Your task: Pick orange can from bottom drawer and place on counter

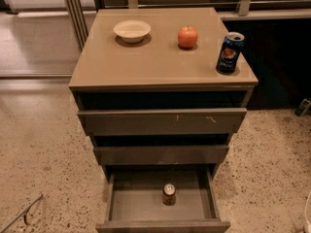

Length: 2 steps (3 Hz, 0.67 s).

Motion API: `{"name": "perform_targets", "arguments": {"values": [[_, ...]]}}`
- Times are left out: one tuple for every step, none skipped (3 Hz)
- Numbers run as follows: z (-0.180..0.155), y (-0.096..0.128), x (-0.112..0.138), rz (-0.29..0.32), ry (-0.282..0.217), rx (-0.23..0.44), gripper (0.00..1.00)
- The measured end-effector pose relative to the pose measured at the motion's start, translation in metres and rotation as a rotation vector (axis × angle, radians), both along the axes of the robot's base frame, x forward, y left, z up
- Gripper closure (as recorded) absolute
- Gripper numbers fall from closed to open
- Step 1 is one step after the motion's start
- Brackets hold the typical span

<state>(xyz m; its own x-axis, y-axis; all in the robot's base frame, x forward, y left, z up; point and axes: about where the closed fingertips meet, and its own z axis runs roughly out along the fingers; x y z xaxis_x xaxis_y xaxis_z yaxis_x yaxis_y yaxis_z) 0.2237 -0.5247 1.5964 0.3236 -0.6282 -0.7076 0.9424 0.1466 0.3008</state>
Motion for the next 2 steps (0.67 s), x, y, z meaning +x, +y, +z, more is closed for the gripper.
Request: {"name": "perform_targets", "arguments": {"values": [[0.009,0.003,-0.011,0.032,-0.029,-0.032,0.0],[0.02,0.007,-0.026,0.064,-0.041,-0.051,0.0]]}}
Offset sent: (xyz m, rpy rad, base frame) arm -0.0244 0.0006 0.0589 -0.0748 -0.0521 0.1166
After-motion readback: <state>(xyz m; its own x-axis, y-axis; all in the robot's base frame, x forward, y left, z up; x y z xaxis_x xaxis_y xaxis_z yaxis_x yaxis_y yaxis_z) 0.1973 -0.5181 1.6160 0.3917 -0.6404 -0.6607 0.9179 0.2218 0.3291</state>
